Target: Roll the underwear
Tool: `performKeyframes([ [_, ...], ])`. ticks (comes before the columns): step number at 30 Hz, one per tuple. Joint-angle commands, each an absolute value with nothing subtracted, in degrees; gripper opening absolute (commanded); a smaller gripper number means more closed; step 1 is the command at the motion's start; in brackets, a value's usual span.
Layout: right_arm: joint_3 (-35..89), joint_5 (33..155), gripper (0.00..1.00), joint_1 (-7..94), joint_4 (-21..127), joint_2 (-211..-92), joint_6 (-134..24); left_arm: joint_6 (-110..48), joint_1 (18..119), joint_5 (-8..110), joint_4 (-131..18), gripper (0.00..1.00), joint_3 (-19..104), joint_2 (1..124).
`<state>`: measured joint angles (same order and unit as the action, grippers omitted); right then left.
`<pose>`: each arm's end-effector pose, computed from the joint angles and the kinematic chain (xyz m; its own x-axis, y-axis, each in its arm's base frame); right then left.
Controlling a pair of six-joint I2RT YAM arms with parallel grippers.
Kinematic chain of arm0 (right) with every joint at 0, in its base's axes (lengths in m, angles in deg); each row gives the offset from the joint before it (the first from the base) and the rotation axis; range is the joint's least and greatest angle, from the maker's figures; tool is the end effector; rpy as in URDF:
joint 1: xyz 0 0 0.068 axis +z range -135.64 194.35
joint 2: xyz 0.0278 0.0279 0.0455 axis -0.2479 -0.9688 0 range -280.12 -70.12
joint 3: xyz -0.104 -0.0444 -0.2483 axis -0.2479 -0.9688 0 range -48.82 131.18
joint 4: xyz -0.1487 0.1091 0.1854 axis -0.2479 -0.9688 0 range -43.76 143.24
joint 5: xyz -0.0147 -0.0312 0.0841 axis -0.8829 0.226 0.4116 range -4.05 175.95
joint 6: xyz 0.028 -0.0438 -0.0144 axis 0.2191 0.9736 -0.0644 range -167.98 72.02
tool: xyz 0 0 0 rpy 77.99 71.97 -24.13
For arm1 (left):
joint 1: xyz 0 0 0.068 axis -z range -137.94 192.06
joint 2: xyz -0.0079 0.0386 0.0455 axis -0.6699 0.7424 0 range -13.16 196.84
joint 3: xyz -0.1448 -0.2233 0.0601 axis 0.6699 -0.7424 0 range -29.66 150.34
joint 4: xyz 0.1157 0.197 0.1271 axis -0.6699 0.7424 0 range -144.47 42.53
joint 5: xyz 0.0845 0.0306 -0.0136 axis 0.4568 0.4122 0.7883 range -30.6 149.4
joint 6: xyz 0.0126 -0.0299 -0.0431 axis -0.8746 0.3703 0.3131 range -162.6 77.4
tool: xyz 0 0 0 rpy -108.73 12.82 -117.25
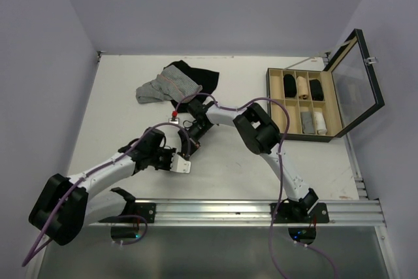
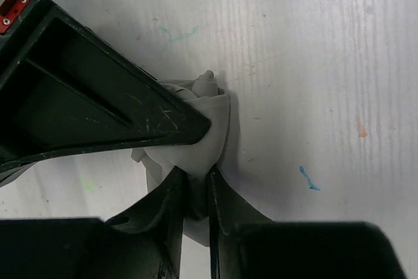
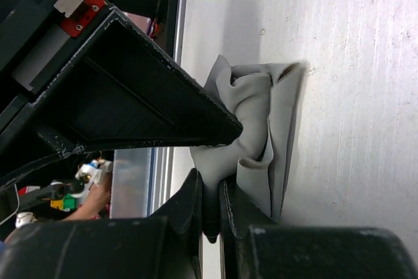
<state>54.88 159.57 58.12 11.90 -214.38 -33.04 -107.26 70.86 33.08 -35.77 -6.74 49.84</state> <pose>0.3167 0.3507 0.0708 -0.6153 -0.6901 -0.3809 -0.4672 -0.0700 0.8814 0.1510 -0.1010 0.1463 0.2516 0.7861 -0.5646 0.9483 -0.0836 0.3062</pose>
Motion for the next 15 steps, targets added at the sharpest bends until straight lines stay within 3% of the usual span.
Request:
performKeyframes([
  [1, 50.9, 145.2, 0.04, 56.5, 11.7, -220.1, -28.2, -104.6, 72.2, 35.4, -33.1, 0.16, -5.3, 55.2],
  [4, 50.5, 143.1, 0.3, 54.7, 11.3, -216.5, -27.9, -104.1, 72.5, 35.0, -28.2, 0.02, -2.8, 58.9],
  [7, 50.1, 141.0, 0.42, 51.2, 11.1, -210.4, -27.9, -104.5, 72.5, 33.2, -23.5, 0.0, -1.3, 60.6],
  [10, 48.5, 138.8, 0.48, 47.5, 11.4, -202.3, -27.3, -104.6, 72.5, 32.4, -19.9, 0.0, 0.8, 64.0],
  [15, 43.7, 131.2, 0.47, 43.0, 15.0, -187.6, -27.5, -104.2, 71.8, 29.7, -15.3, 0.0, 7.1, 71.2],
])
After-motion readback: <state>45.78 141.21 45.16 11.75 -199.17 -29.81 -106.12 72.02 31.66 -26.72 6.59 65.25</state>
